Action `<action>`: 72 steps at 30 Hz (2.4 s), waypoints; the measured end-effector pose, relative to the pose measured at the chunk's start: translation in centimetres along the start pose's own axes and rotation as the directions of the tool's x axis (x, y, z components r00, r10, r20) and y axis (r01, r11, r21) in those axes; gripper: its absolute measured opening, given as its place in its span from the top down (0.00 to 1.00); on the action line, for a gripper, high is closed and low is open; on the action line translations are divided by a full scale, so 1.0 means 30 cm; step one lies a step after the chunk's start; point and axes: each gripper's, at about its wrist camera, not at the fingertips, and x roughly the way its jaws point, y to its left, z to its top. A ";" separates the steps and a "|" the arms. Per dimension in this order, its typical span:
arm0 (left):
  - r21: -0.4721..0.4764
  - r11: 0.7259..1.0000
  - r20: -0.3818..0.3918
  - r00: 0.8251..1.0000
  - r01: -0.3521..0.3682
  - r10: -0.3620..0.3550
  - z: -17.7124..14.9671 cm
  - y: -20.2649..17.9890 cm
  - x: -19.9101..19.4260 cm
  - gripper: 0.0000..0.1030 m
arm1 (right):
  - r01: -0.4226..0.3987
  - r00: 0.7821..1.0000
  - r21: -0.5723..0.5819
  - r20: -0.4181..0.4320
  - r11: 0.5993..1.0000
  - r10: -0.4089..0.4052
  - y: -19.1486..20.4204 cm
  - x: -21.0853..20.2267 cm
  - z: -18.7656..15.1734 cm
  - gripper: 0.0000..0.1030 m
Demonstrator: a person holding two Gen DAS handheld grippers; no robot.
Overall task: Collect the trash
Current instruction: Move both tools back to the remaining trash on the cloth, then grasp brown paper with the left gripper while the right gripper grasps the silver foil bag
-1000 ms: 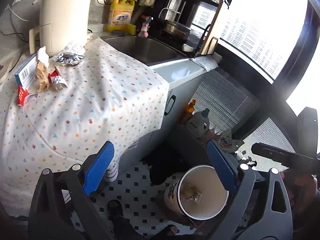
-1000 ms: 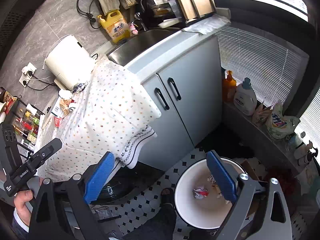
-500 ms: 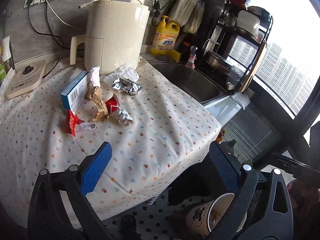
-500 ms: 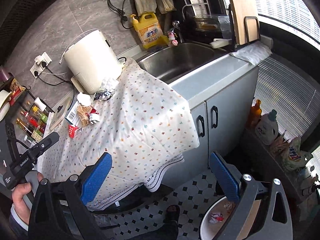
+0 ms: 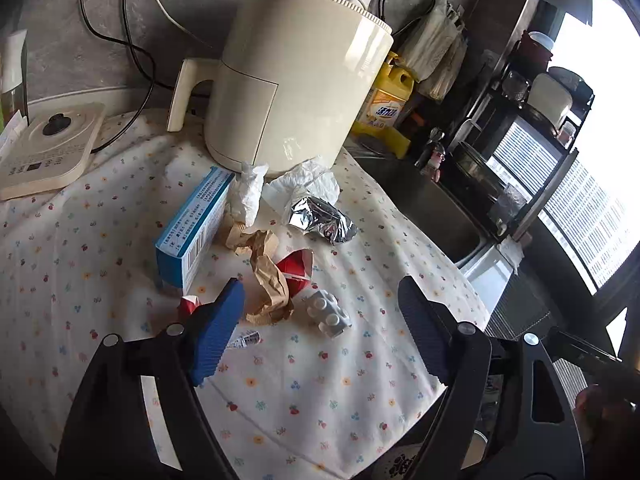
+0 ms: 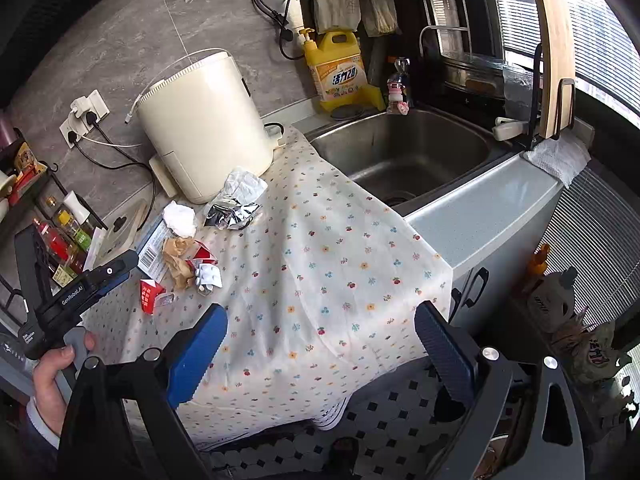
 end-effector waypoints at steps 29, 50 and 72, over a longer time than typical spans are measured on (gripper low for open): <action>-0.007 0.990 0.059 0.988 -0.140 0.140 0.173 0.214 -0.084 0.86 | -0.150 0.971 -0.078 -0.198 0.986 0.132 0.346 0.621 0.262 0.26; -0.174 0.937 0.098 0.942 -0.302 0.322 0.015 0.396 -0.357 0.86 | -0.089 0.967 -0.109 -0.247 0.990 0.059 0.400 0.702 0.221 0.98; -0.094 0.971 0.071 0.971 -0.220 0.227 -0.247 -0.005 -0.435 0.86 | -0.073 0.986 -0.007 -0.151 0.997 0.071 -0.027 0.107 -0.039 0.98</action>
